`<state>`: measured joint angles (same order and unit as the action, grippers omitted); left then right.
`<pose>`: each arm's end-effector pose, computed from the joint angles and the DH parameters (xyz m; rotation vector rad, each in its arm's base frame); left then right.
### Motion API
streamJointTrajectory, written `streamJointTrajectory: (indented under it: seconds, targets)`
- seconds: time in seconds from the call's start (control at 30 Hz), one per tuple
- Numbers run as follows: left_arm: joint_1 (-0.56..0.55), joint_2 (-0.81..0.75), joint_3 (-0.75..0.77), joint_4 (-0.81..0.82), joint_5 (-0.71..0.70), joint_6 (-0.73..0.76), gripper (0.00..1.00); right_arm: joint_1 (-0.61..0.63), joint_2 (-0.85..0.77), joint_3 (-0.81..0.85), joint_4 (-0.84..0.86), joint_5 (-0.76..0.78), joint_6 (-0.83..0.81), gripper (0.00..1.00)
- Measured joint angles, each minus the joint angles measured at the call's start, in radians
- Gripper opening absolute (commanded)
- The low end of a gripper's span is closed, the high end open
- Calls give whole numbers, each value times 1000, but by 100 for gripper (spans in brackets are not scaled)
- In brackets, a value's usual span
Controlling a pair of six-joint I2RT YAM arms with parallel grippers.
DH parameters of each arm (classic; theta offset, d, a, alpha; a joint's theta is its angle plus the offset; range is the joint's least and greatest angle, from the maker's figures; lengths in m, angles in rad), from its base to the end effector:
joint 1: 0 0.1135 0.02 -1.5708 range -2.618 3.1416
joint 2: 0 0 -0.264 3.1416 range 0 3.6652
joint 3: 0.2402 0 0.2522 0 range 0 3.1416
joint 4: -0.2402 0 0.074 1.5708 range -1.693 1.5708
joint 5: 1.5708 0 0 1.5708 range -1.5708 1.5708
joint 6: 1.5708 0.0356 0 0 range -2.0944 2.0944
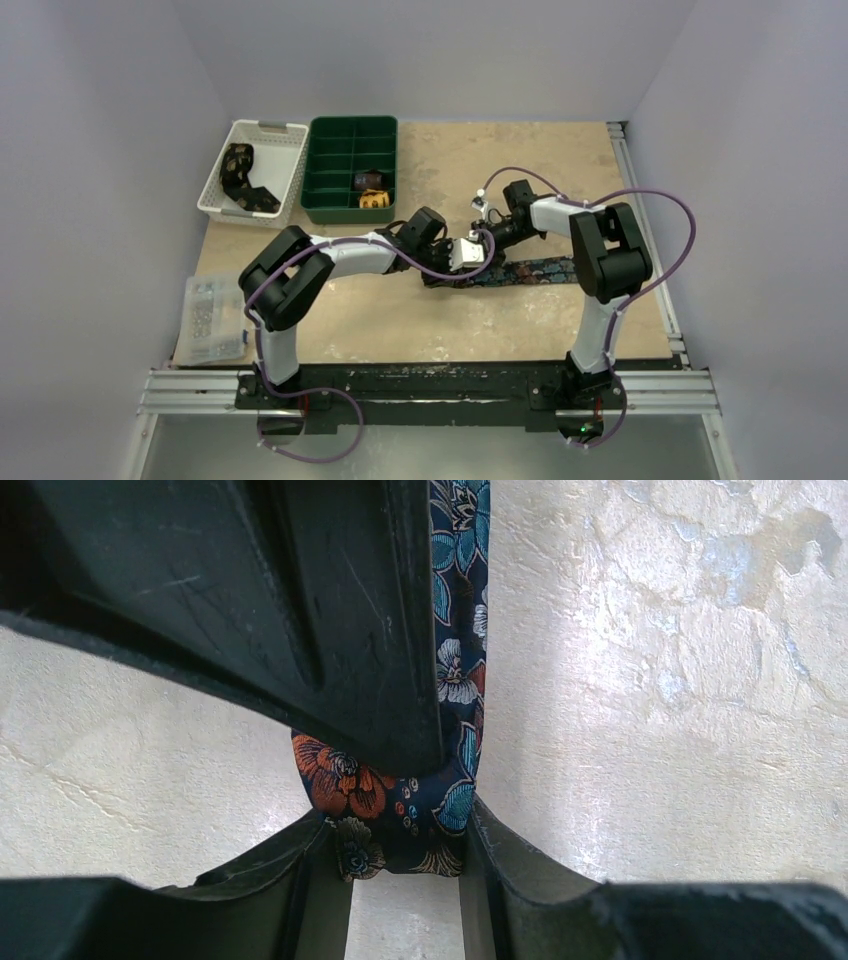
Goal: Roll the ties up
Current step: Roll the tie at the center of the board.
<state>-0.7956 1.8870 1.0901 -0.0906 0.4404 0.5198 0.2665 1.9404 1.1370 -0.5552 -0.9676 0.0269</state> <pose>0.2574 -0.2844 0.1488 1.6494 1.8168 -0.6619 0.3284 0.1200 0.1329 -0.4765 2.6843 1.4573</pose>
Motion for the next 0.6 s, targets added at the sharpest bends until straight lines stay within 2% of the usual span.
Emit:
streamJointTrajectory:
  seconds: [0.23, 0.33, 0.4, 0.6]
  targets:
    - [4, 0, 3, -7, 2, -23, 61, -9, 2, -5, -1, -7, -11, 0]
    - [18, 0, -9, 21, 35, -66, 73, -32, 7, -15, -11, -7, -37, 0]
    - [31, -6, -44, 95, 64, -101, 80, -49, 15, -17, -21, -7, -49, 0]
    - [47, -23, -121, 296, 140, -190, 80, -76, 24, -21, -52, 1, -76, 0]
